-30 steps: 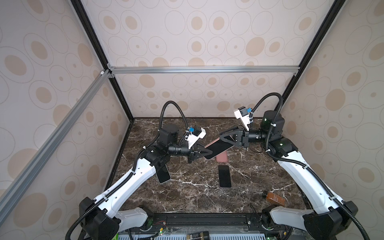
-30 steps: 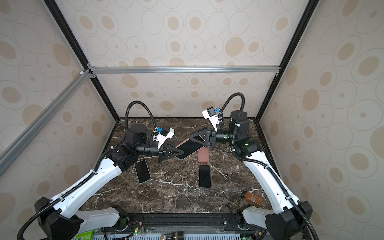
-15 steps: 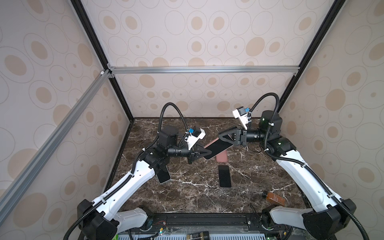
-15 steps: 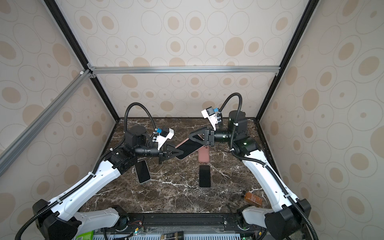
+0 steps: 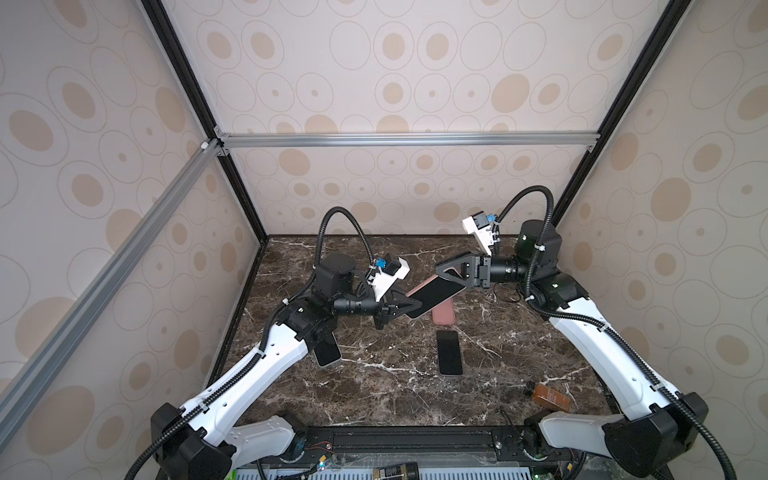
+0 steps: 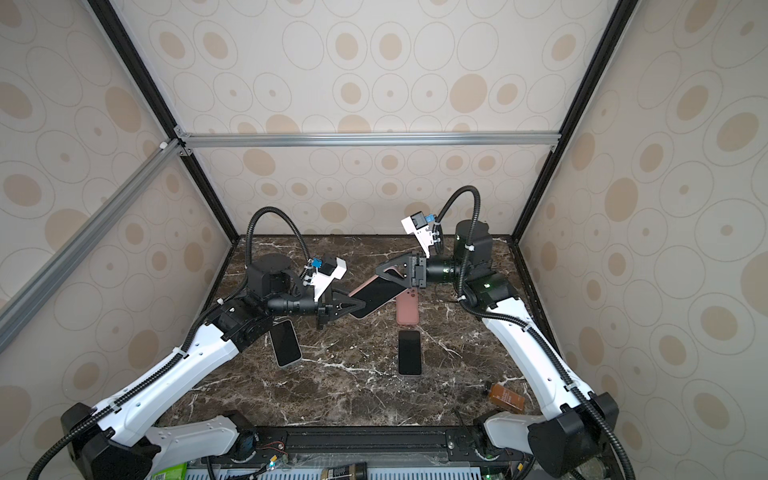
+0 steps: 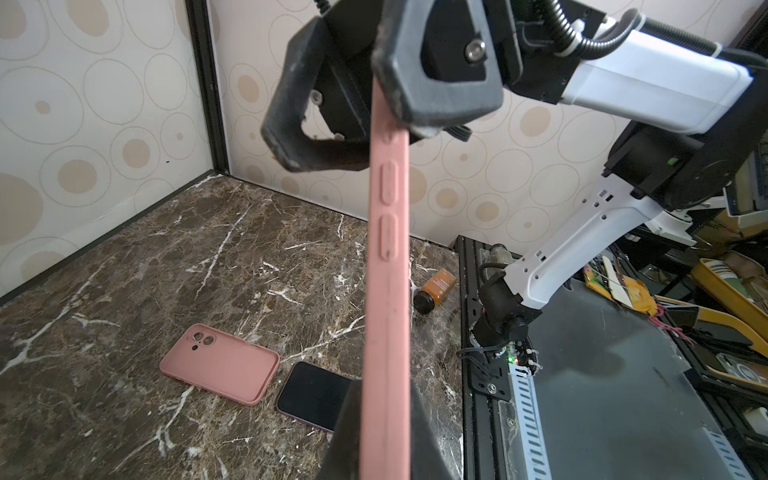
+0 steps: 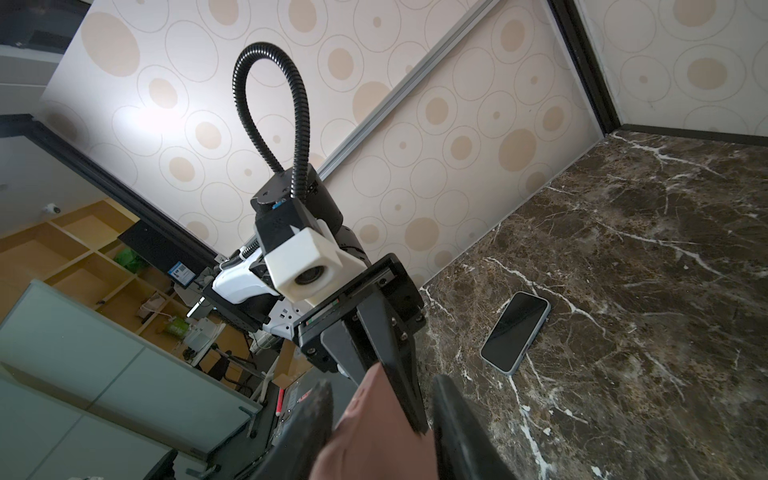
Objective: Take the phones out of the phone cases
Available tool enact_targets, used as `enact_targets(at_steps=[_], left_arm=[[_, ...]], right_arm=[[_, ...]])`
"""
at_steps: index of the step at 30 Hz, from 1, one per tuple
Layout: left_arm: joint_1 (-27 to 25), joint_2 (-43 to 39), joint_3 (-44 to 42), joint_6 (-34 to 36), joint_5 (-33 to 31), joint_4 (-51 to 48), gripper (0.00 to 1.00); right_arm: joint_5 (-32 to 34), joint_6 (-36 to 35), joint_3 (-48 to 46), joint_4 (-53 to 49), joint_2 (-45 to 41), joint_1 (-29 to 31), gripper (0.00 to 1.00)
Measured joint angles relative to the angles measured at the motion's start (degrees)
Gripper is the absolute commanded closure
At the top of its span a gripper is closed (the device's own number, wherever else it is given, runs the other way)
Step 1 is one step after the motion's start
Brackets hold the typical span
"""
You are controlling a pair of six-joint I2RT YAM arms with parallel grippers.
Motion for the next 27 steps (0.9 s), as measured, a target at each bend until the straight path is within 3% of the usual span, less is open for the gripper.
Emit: enact_targets(at_steps=[5,11,19,27], left_arm=[[0.09,-0.90,-0.81,0.70,-2.80,0.72,1.00],[0.11,-2.64,-3.17,0.46,-3.04,2.78,1.00],[0.11,-4.61,-6.03,-2.97,2.08,9.14,1.00],[0.20,-4.96,-6.34,-5.73,5.40,12.46,1.00]], right_arm=[[3.56,3.80,0.02,2.21,-0.09,-0.31,0.22],[5.86,1.01,-1.11,3.45,-4.07,-0.35,0.22],[4.28,-5.97,-2.34,3.13,-7.87,-0.35,0.27],[0.98,-4.92,-2.75,4.70,-5.62,-0.31,0.31]])
